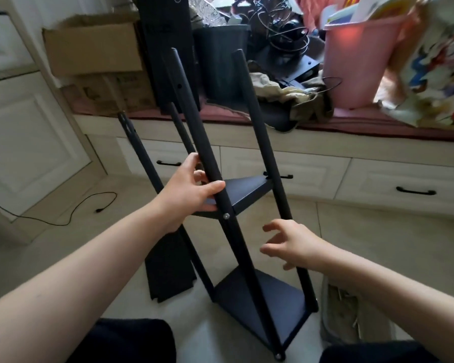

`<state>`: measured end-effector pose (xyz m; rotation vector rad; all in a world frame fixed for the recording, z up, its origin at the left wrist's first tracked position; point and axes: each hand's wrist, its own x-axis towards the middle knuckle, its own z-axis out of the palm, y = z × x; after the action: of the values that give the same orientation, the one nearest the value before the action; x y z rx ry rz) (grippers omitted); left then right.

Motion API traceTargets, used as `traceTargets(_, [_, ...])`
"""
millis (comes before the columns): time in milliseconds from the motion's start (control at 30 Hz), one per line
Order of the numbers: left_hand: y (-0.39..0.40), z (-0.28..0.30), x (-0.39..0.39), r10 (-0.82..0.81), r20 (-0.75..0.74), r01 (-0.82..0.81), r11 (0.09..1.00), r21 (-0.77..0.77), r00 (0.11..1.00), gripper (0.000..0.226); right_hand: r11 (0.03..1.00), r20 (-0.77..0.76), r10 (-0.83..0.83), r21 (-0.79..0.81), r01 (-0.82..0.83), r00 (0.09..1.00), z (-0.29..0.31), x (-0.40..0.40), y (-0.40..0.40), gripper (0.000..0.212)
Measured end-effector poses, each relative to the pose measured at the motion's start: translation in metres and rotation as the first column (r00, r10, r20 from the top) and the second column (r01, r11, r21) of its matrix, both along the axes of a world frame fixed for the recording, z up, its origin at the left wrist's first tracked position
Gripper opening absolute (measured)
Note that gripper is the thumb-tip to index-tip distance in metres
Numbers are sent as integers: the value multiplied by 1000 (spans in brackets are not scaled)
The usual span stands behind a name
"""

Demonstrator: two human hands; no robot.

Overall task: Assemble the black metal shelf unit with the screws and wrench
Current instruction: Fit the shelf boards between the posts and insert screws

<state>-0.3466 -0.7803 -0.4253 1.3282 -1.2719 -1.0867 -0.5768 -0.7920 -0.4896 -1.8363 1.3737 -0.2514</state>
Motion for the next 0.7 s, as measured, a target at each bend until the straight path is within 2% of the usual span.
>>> traceTargets(67, [10,0,2,-30,12,30,1000,7,999,36,992,-115,-46,-120,32,992,9,-17,-6,40])
traceTargets(167, [22,0,8,-63,47,62,998,19,997,39,967,26,-212,-136,213,977,20,-34,-18,34])
traceTargets(233, [30,0,11,-94,74,92,995,27,993,40,957,68,-254,-125,260,965,23,-36,-20,37])
traceTargets(367, [39,2,12,-135,116,133,991,21,984,43,956,171,-251,-113,272,953,24,-32,-24,43])
traceTargets(467, [41,3,10,-157,129,156,988,17,979,41,964,278,-225,-79,255,934,29,-26,-25,40])
traceTargets(567, [41,2,7,-200,149,199,980,21,968,41,973,284,-184,-81,215,941,32,-22,-26,40])
traceTargets(700, [37,-2,4,-248,183,247,969,29,951,43,969,272,-193,-96,226,943,31,-27,-30,20])
